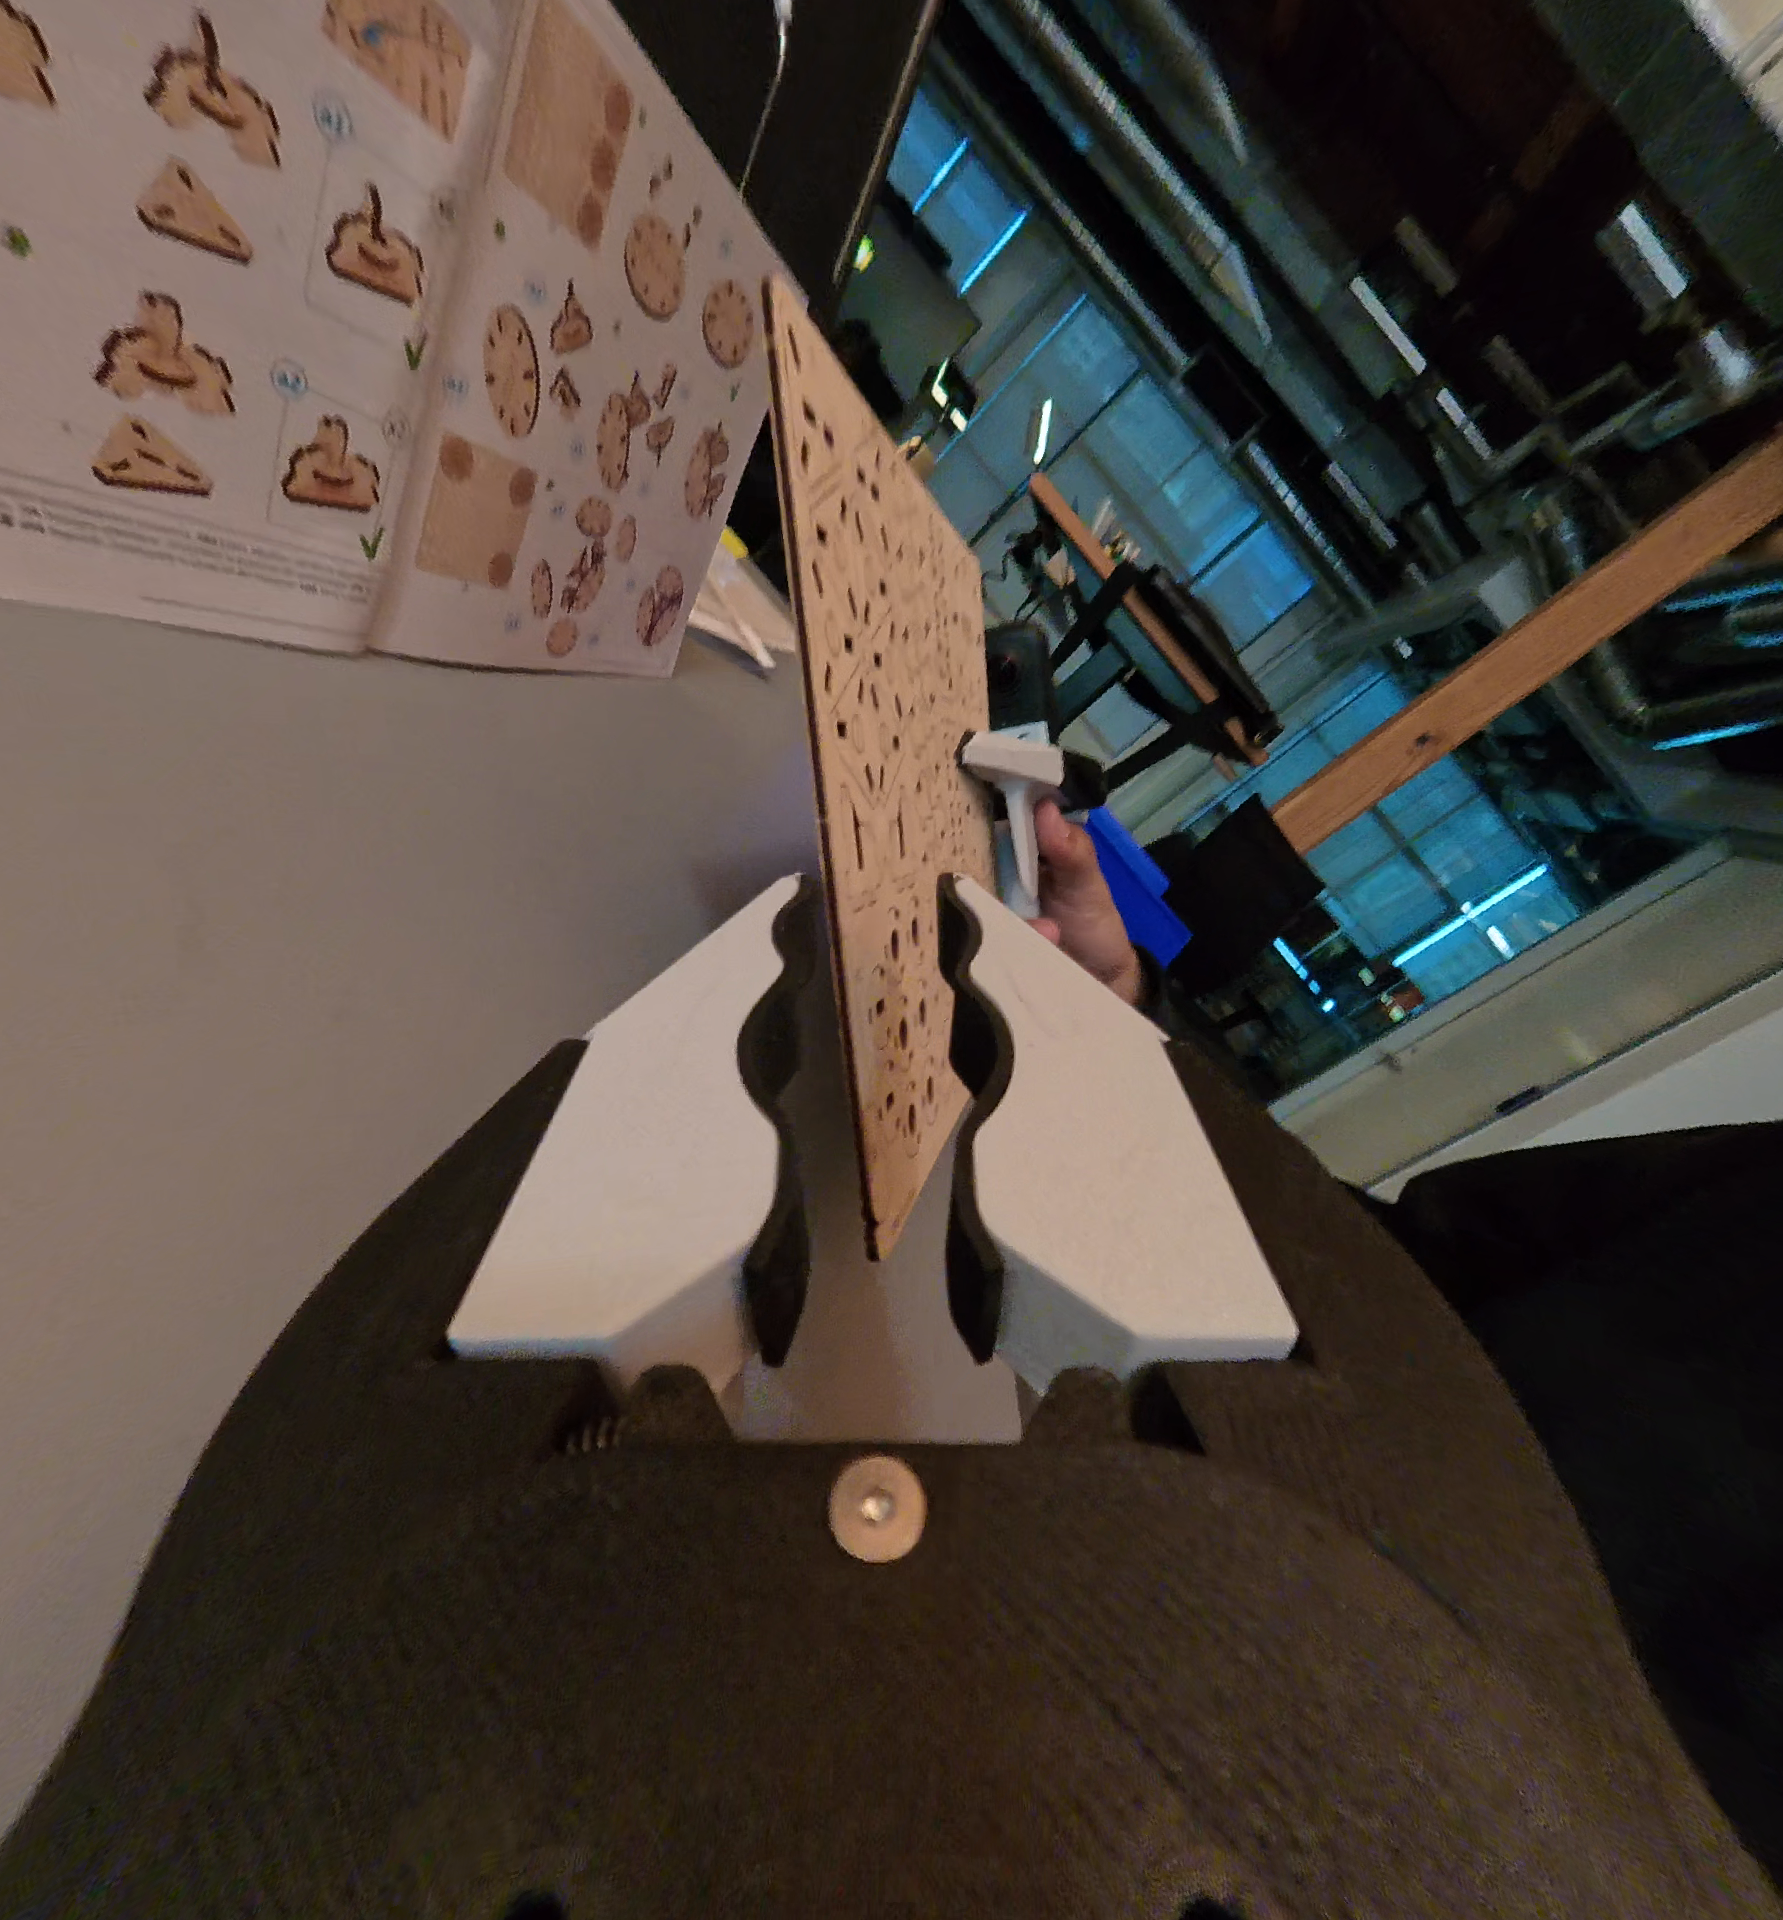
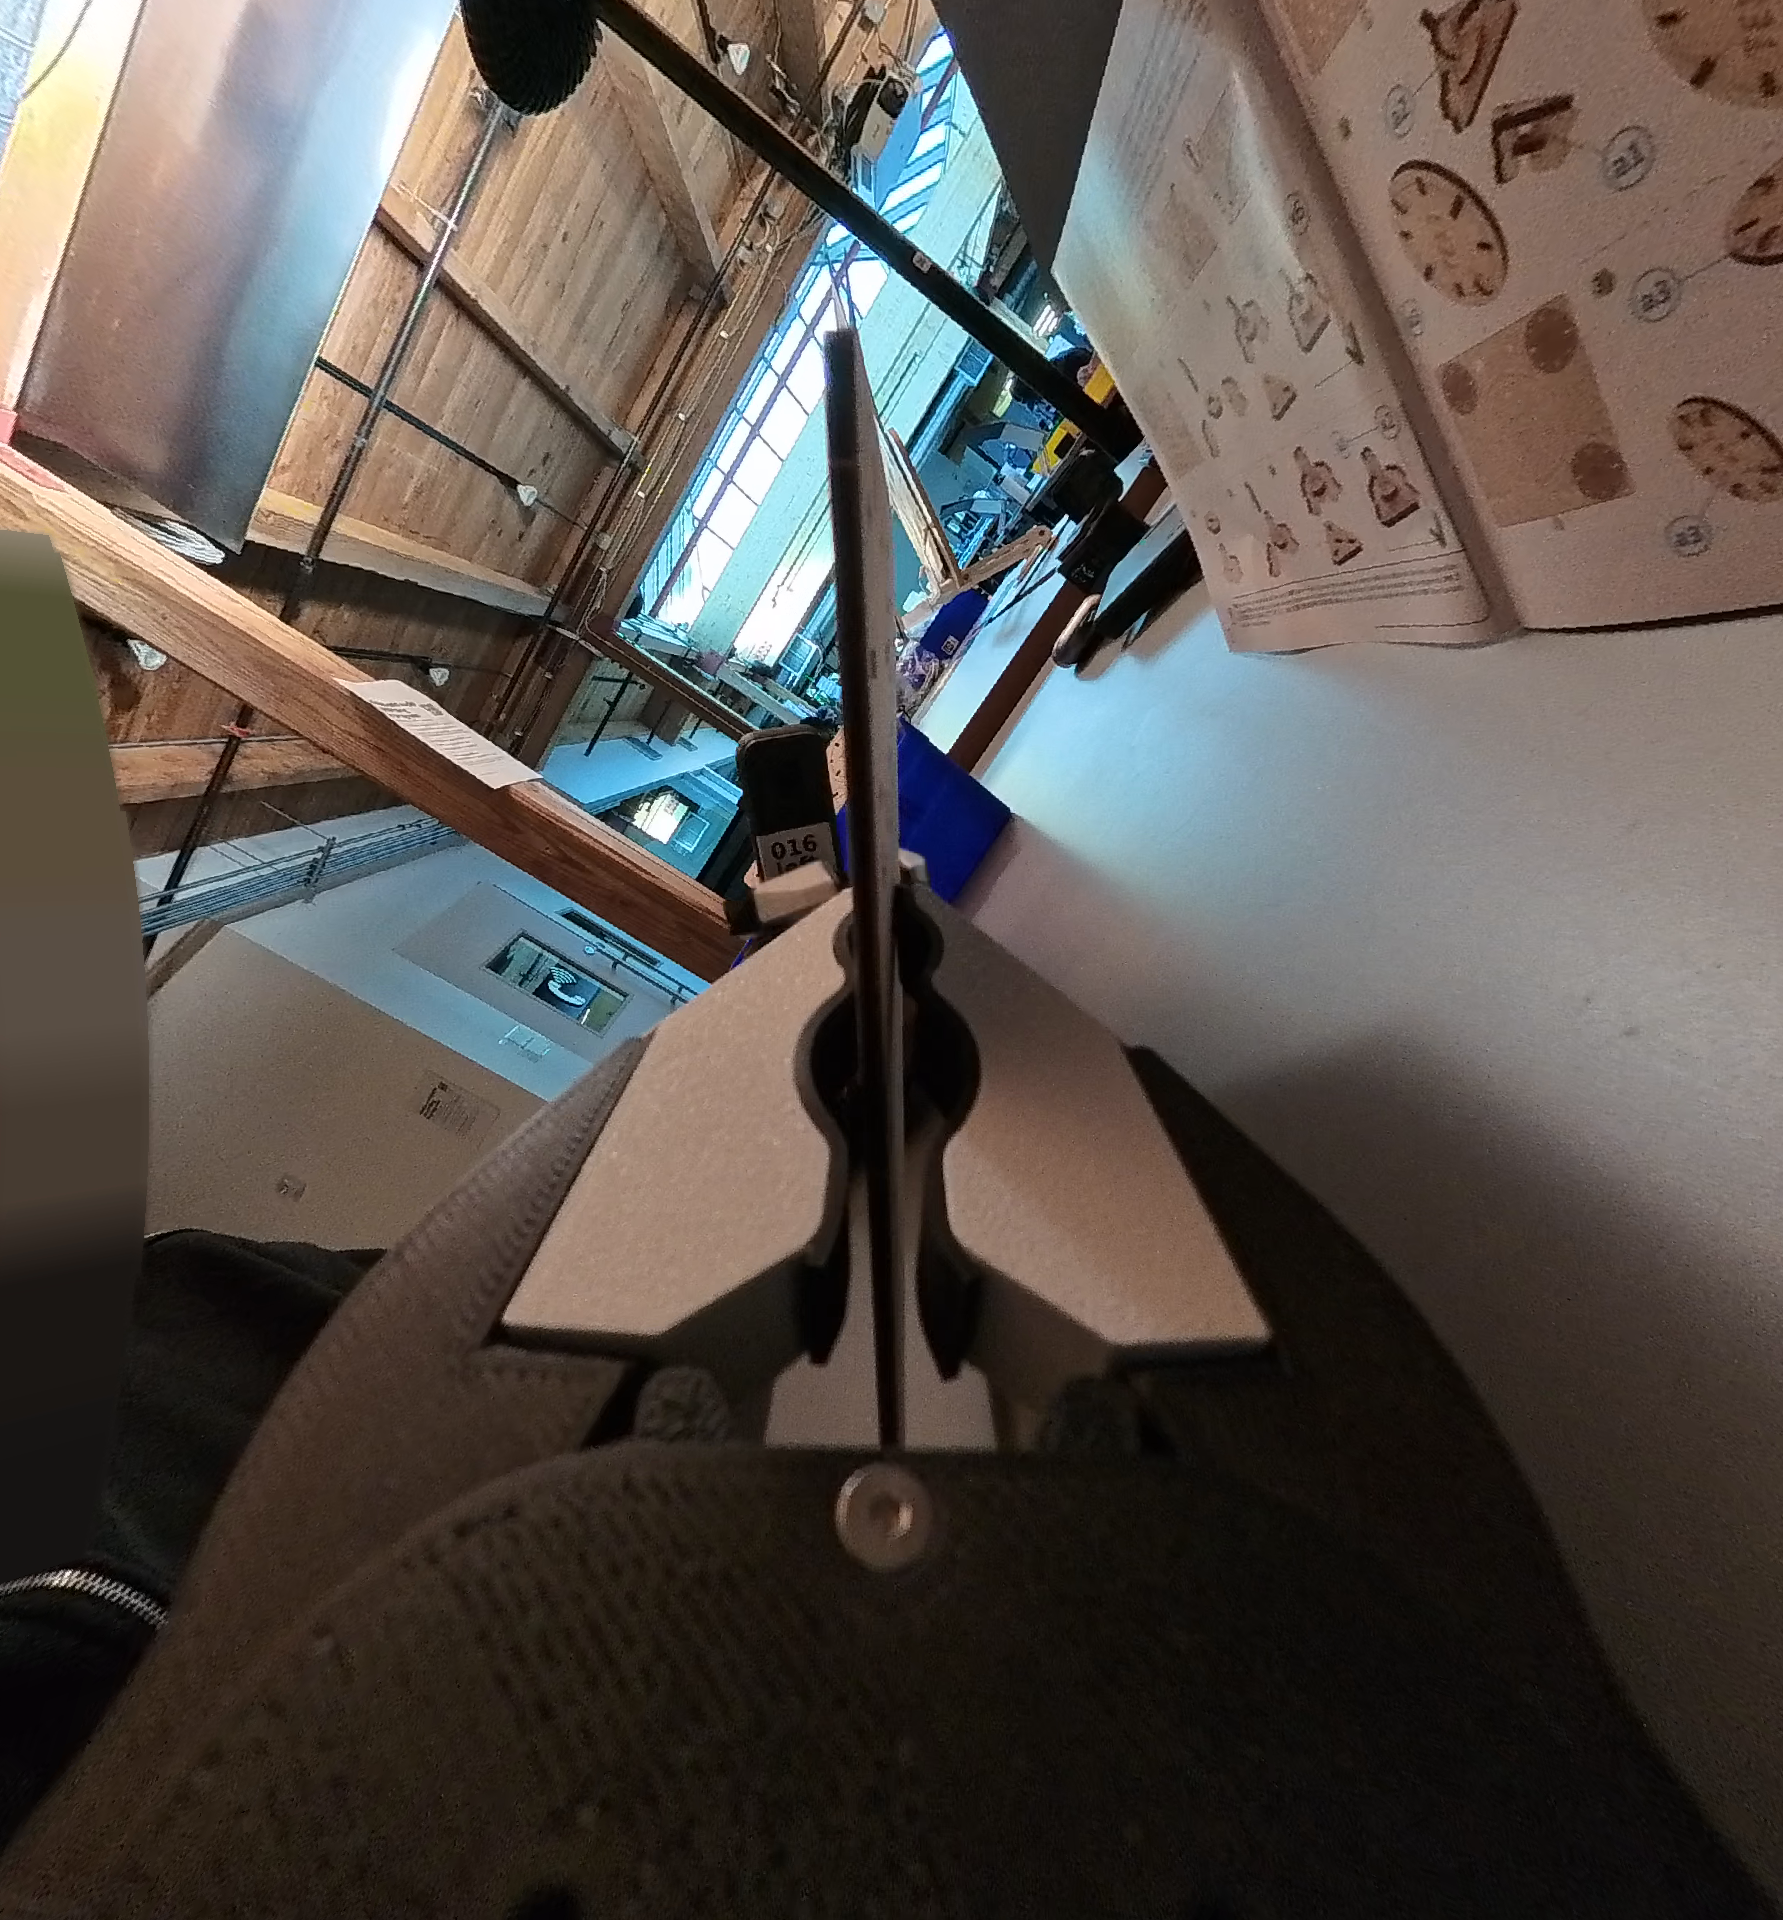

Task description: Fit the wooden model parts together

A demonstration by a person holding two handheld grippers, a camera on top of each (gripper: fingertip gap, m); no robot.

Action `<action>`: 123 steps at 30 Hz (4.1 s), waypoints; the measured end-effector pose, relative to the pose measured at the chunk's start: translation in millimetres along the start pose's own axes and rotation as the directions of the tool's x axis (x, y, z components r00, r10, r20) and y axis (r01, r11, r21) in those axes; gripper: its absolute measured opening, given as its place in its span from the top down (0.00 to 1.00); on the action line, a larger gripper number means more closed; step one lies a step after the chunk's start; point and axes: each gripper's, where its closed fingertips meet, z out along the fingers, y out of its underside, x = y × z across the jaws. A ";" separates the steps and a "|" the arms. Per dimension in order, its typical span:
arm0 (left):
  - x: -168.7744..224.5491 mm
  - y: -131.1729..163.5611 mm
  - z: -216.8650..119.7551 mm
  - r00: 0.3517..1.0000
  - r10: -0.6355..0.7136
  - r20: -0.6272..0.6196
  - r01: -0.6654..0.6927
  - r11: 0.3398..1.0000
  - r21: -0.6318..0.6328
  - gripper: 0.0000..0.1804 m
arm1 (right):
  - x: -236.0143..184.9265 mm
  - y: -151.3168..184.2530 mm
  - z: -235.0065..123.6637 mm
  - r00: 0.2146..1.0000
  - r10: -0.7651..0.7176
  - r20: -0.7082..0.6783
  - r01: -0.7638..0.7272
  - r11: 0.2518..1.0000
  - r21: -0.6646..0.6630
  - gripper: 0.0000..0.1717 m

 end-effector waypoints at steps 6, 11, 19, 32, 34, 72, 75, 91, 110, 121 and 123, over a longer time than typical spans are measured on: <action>-1.1 -8.4 -6.0 0.999 -0.031 -0.009 0.031 0.999 0.039 0.88 | -0.2 0.6 0.4 1.000 0.003 0.003 -0.003 1.000 -0.002 1.00; -3.1 1.5 -1.0 1.000 -0.022 0.008 0.022 1.000 -0.013 0.87 | -1.6 0.6 0.6 1.000 0.001 0.008 -0.001 1.000 -0.002 1.00; -0.8 16.8 5.5 1.000 -0.016 -0.002 0.016 0.995 -0.095 0.86 | -2.3 0.5 0.7 1.000 0.002 0.011 -0.002 1.000 -0.001 1.00; -3.5 27.3 9.8 1.000 0.005 0.018 -0.002 0.989 -0.149 0.87 | -1.4 4.9 3.5 1.000 0.003 0.012 -0.002 1.000 -0.019 1.00; -4.0 28.5 10.2 1.000 0.010 0.023 -0.006 0.988 -0.155 0.87 | -1.1 5.7 4.0 1.000 0.000 0.009 0.000 1.000 -0.023 1.00; -31.2 47.8 10.2 0.959 0.161 0.234 -0.085 0.949 -0.305 0.89 | 13.2 15.2 8.4 0.998 -0.014 -0.059 0.010 0.998 -0.063 0.99; -32.6 48.9 9.9 0.954 0.170 0.246 -0.087 0.945 -0.314 0.89 | 15.6 15.7 8.4 0.998 -0.009 -0.069 0.005 0.998 -0.064 0.99; -35.8 51.1 9.5 0.940 0.186 0.285 -0.088 0.941 -0.326 0.88 | 21.8 16.0 8.6 0.995 0.003 -0.101 -0.009 0.998 -0.061 0.99; 7.8 27.7 11.9 0.999 -0.038 -0.007 0.037 0.987 -0.154 1.00 | 12.4 8.1 6.5 0.999 0.047 -0.018 -0.048 0.999 -0.015 0.84; 11.8 11.1 7.7 0.990 -0.119 -0.078 0.115 0.992 -0.053 0.99 | 1.8 18.5 13.8 0.998 0.058 0.037 -0.056 0.996 -0.069 0.75; 12.7 12.0 7.4 0.989 -0.118 -0.085 0.113 0.992 -0.061 0.99 | -1.6 27.5 16.5 0.998 0.035 0.045 -0.029 0.992 -0.126 0.84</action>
